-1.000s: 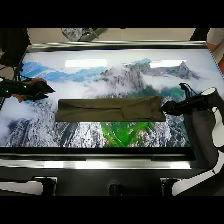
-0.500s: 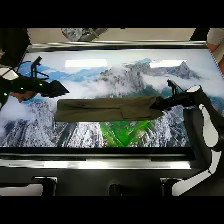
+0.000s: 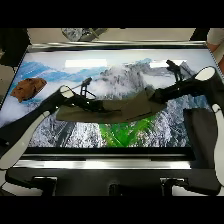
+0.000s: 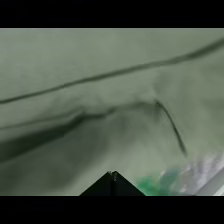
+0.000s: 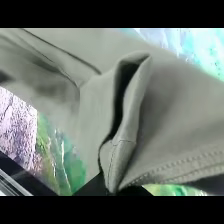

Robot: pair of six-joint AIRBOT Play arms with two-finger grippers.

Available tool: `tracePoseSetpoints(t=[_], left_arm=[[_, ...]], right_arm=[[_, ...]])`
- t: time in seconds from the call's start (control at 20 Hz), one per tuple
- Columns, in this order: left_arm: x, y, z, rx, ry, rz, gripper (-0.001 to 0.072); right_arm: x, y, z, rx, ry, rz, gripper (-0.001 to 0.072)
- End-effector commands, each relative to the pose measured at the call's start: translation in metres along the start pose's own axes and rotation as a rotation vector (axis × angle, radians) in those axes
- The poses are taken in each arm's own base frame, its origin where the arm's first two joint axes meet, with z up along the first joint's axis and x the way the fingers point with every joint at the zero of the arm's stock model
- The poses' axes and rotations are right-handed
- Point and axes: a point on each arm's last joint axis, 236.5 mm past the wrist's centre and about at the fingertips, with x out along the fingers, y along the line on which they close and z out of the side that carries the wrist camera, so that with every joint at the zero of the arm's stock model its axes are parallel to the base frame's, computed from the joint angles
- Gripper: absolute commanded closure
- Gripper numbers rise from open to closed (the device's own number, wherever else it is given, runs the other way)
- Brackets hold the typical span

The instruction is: Fold the shirts.

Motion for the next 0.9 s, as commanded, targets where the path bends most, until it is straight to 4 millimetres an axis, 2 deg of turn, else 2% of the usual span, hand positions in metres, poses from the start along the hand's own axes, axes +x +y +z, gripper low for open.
tracePoseSetpoints(t=[0.0, 0.1, 0.25, 0.35, 0.45, 0.55, 0.65, 0.75, 0.85], left_arm=[[0.057, -0.032, -0.014, -0.125, 0.017, -0.121, 0.0681], [0.079, -0.046, -0.022, -0.220, 0.037, -0.193, 0.0681], [0.112, -0.082, -0.038, -0.316, 0.062, -0.293, 0.0681], [0.131, -0.107, -0.048, -0.315, 0.070, -0.342, 0.0681], [0.128, -0.115, -0.042, -0.206, 0.045, -0.373, 0.0683], [0.102, -0.100, -0.025, -0.145, 0.021, -0.347, 0.0685], [0.056, -0.066, -0.006, -0.047, 0.004, -0.231, 0.0685], [-0.008, -0.033, 0.023, 0.022, -0.069, -0.116, 0.0684], [-0.082, -0.011, 0.057, 0.038, -0.210, -0.049, 0.0684]], right_arm=[[-0.053, 0.036, -0.007, -0.062, -0.050, -0.068, 0.0670], [-0.078, 0.057, -0.011, -0.079, -0.090, -0.078, 0.0670], [-0.105, 0.080, -0.019, -0.106, -0.136, -0.094, 0.0670], [-0.113, 0.085, -0.019, -0.106, -0.162, -0.105, 0.0670], [-0.110, 0.083, -0.018, -0.101, -0.153, -0.101, 0.0670], [-0.101, 0.080, -0.013, -0.097, -0.148, -0.080, 0.0671], [-0.086, 0.080, -0.001, -0.103, -0.158, -0.042, 0.0671], [-0.056, 0.093, 0.015, -0.124, -0.162, 0.013, 0.0671], [-0.017, 0.121, 0.033, -0.148, -0.171, 0.106, 0.0671]])
